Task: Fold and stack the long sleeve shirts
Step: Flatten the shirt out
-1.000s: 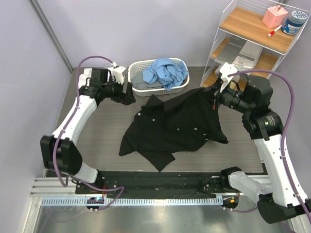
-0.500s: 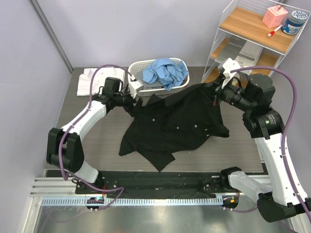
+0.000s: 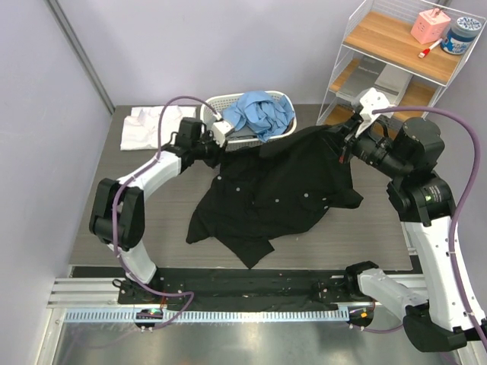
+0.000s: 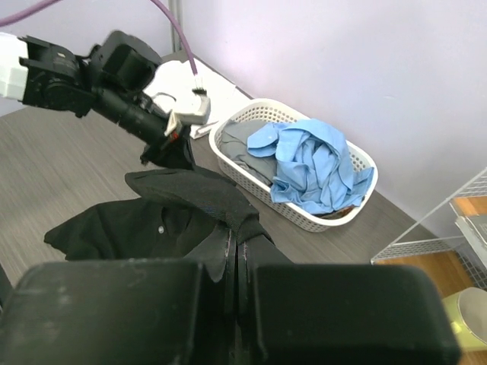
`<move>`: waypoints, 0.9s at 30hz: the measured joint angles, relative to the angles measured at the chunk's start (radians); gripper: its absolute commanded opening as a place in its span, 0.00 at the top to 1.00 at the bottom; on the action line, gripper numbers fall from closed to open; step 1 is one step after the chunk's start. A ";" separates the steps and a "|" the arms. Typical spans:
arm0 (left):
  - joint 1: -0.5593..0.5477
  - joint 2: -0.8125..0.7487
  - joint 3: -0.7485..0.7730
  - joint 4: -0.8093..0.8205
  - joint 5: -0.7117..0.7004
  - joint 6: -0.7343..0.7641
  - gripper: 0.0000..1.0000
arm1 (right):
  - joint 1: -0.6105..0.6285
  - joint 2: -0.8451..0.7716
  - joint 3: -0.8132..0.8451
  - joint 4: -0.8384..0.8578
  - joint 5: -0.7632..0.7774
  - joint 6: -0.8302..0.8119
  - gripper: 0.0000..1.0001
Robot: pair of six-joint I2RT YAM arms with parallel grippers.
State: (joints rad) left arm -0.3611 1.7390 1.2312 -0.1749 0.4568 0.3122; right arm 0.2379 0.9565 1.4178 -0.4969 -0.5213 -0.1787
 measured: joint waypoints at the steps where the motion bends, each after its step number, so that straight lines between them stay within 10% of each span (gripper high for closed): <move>1: 0.016 -0.001 0.012 -0.001 0.008 -0.013 1.00 | 0.000 -0.002 0.000 0.000 0.007 -0.001 0.99; 20: 0.264 -0.694 0.268 -0.499 -0.076 0.015 1.00 | -0.003 0.049 0.048 0.068 0.279 -0.021 0.99; 27: 0.260 -0.654 0.390 -0.499 -0.201 -0.030 1.00 | 0.002 0.119 0.082 0.209 0.270 -0.016 0.99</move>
State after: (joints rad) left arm -0.1009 1.0851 1.6215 -0.6743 0.2562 0.2825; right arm 0.2401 1.0760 1.5002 -0.2882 -0.2508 -0.1947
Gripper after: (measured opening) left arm 0.005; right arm 0.023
